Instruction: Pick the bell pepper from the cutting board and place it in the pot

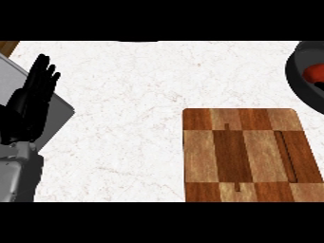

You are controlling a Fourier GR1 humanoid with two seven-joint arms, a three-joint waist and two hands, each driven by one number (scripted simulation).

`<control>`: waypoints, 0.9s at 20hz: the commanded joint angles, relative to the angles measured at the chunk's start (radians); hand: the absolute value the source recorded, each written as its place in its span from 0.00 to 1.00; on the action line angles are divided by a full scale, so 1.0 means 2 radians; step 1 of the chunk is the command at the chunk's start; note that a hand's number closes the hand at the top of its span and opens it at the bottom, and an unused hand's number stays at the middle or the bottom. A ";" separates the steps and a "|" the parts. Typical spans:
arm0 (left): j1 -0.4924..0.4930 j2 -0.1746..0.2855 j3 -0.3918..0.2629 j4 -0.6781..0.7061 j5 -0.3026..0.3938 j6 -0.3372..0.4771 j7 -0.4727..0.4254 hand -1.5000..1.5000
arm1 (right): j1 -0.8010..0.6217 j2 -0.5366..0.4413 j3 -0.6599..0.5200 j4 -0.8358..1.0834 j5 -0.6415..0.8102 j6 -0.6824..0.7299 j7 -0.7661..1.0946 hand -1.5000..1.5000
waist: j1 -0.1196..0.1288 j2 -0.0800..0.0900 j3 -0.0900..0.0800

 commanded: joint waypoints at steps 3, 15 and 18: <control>-0.014 0.003 0.002 0.010 -0.001 -0.001 -0.002 0.50 | -0.022 0.011 -0.044 0.052 -0.056 0.060 -0.067 0.00 | 0.001 0.002 0.001; 0.006 -0.003 -0.001 -0.001 -0.005 0.004 0.001 0.50 | -0.009 -0.071 -0.163 0.088 -0.181 0.175 -0.129 0.00 | -0.007 -0.001 0.001; 0.006 0.001 -0.002 -0.013 -0.008 0.004 0.004 0.50 | 0.005 -0.104 -0.170 0.096 -0.189 0.212 -0.128 0.00 | -0.007 -0.001 0.001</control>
